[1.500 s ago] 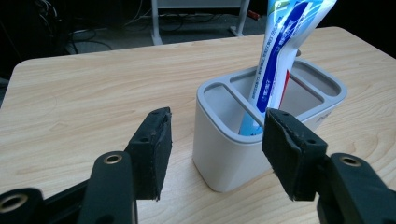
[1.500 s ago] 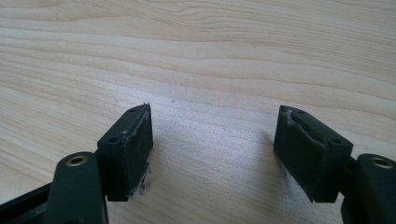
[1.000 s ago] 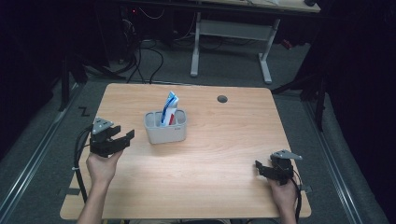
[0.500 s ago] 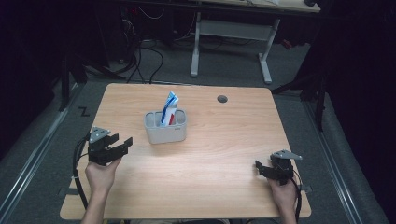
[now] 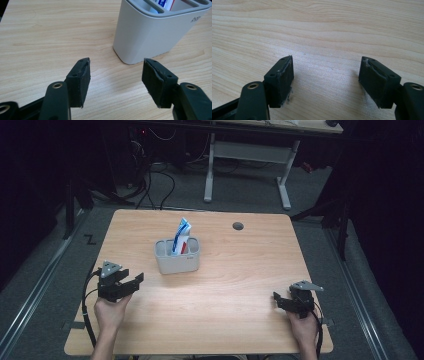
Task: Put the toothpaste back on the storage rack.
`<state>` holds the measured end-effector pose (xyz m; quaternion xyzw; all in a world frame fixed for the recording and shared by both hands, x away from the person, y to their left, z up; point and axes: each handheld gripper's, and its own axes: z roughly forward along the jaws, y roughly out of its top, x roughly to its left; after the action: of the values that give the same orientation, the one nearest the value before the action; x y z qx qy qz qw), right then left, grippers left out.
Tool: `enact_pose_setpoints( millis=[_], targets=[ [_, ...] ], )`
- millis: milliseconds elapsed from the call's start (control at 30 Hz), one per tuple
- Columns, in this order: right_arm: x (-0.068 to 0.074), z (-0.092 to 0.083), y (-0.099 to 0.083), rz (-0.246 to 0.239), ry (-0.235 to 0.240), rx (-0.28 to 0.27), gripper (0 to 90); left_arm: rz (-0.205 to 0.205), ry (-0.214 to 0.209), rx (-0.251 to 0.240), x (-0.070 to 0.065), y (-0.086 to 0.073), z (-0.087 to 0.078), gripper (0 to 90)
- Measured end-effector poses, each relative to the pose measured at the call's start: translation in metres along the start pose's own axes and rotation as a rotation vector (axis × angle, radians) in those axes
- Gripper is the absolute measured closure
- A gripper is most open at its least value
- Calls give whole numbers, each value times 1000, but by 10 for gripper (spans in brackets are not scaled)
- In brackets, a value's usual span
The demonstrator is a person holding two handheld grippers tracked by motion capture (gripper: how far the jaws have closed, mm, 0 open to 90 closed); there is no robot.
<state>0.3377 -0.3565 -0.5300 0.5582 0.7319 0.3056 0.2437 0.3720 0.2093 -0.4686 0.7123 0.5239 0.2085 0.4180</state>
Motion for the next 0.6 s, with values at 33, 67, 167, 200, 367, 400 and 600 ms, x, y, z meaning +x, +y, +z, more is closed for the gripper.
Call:
enact_pose_setpoints(
  millis=[33,67,167,200,367,400,600],
  targets=[
    [0,0,0,0,0,0,281,2,3,3,0,0,1,402],
    [0,0,0,0,0,0,281,2,3,3,0,-1,1,401],
    [0,0,0,0,-1,0,281,-3,-5,10,0,-3,3,400],
    [0,0,0,1,0,0,281,-9,-12,11,0,-4,5,400],
    [0,0,0,1,-1,0,280,-16,-24,31,0,-10,11,395],
    [0,0,0,1,-1,0,280,-16,-26,34,0,-11,12,395],
    [0,0,0,1,-1,0,280,-24,-25,57,1,-17,18,391]
  ],
)
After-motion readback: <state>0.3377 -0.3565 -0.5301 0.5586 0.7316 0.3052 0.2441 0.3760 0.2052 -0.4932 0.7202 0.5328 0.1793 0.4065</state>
